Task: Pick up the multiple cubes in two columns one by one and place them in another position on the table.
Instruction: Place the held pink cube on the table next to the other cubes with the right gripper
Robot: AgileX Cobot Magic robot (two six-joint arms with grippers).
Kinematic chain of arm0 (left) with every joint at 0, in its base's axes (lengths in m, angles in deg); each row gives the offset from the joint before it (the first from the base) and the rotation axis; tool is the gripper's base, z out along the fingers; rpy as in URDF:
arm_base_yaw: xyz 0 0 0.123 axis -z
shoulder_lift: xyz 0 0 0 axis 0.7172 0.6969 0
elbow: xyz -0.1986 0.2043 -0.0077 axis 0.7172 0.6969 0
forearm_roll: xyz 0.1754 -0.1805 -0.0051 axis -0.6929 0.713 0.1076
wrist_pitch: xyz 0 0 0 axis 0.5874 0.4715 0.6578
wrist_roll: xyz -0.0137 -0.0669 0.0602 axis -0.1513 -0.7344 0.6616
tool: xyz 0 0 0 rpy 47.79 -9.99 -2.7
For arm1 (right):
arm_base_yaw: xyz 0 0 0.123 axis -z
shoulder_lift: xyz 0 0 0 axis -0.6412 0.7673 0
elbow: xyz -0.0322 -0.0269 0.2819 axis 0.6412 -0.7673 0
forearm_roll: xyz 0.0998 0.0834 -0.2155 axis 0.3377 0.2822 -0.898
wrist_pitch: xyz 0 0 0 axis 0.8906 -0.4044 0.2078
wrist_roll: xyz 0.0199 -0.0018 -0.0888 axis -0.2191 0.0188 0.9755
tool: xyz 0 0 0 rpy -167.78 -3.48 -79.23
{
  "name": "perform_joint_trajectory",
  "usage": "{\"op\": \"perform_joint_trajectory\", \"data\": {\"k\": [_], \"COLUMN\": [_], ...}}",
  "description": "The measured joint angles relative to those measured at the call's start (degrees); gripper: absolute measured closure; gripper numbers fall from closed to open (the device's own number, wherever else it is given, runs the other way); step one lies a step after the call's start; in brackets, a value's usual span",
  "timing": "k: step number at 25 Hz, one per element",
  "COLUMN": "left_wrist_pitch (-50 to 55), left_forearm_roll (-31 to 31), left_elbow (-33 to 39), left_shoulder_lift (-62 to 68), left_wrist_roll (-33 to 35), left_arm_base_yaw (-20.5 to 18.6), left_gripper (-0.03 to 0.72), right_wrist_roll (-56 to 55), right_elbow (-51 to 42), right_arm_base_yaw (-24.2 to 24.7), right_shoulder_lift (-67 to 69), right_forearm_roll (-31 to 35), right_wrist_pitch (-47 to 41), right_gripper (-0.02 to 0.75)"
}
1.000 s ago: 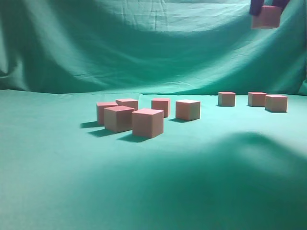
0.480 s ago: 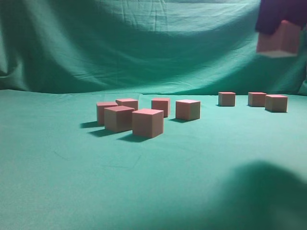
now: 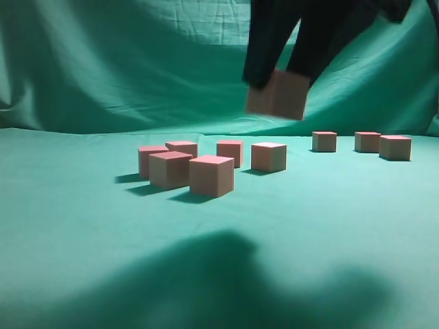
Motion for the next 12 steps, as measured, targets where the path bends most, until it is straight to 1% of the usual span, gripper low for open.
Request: {"op": "perform_joint_trajectory", "data": {"k": [6,12], "left_wrist_pitch": [0.0,0.0], "left_forearm_roll": [0.0,0.0], "left_elbow": [0.0,0.0], "left_shoulder_lift": [0.0,0.0], "left_wrist_roll": [0.0,0.0], "left_arm_base_yaw": [0.0,0.0], "left_gripper": [0.688,0.688], "right_wrist_roll": [-3.77,-4.26], "right_elbow": [0.0,0.0], "right_arm_base_yaw": [0.0,0.0], "right_shoulder_lift": [4.73,9.2], "right_forearm_roll": [-0.1,-0.1], "right_wrist_pitch": [4.92,8.73], "right_gripper": [0.484,0.484]}}
